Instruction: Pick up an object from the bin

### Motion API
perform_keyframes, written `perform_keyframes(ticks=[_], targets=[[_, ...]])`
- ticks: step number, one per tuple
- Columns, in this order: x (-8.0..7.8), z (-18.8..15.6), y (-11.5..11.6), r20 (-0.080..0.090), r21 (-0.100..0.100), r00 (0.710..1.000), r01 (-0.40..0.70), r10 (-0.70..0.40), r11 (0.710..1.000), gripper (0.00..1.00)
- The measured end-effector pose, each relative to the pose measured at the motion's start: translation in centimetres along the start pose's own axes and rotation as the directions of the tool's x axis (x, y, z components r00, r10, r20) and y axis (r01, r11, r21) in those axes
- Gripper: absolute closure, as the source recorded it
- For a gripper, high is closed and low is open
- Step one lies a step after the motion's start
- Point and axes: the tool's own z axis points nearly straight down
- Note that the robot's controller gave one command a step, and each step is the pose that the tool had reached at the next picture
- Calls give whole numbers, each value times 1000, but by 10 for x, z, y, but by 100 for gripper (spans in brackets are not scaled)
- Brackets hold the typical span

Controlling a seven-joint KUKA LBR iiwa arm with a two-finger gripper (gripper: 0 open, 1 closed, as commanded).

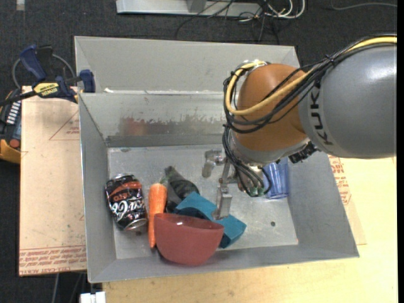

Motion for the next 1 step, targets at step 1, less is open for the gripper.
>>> perform_keyframes(ticks=[1], targets=[[-1,-5,-1,7,-1,1000,-3,3,1000,0]])
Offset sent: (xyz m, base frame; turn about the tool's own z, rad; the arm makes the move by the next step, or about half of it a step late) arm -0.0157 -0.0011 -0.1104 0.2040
